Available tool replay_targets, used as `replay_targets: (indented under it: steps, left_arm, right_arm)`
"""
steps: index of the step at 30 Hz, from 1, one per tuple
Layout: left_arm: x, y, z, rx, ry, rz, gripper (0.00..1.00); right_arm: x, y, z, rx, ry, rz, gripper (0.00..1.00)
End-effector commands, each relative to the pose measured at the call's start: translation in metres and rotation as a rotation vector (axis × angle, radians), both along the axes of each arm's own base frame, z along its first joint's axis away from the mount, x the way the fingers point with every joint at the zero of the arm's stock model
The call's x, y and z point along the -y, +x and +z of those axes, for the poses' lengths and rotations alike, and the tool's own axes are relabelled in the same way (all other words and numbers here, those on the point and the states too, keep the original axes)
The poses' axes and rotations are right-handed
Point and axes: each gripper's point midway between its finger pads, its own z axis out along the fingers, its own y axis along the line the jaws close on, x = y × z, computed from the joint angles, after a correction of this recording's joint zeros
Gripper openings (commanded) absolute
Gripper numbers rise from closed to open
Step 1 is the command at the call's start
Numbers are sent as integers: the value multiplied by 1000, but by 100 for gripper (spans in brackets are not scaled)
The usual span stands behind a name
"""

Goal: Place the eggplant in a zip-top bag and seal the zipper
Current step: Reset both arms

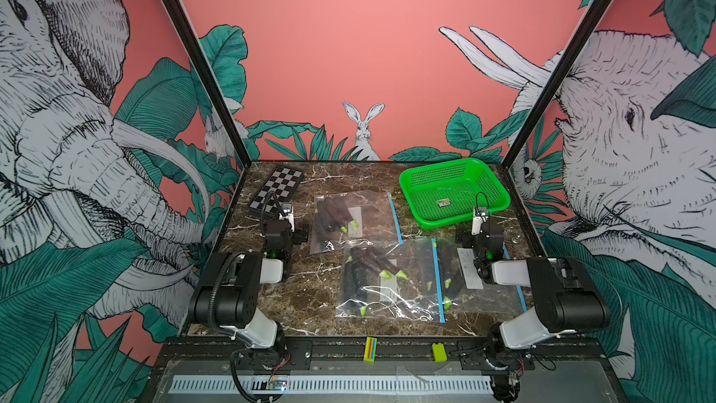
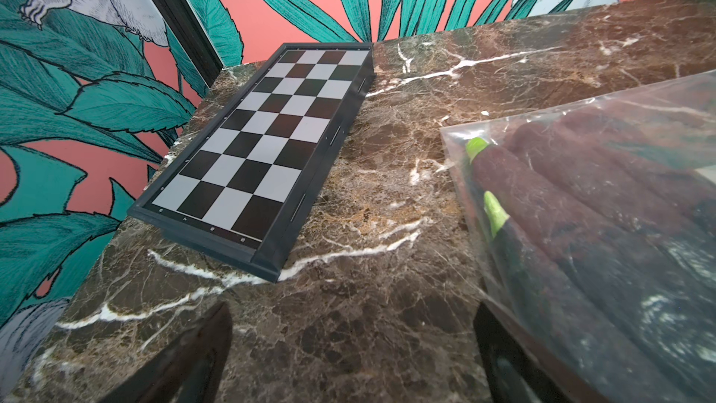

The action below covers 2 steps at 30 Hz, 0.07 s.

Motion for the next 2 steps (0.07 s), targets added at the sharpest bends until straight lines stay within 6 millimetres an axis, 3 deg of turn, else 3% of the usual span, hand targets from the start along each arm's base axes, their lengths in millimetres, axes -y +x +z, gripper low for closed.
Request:
replay_targets:
  steps: [1,2]
  left_arm:
    - [0,5,9,23,-8,-1,99]
    - [-1,5,9,23,-7,0,99]
  right_arm:
    - [1,8,17,61,5,1,98]
    - [1,8,17,60,5,1,98]
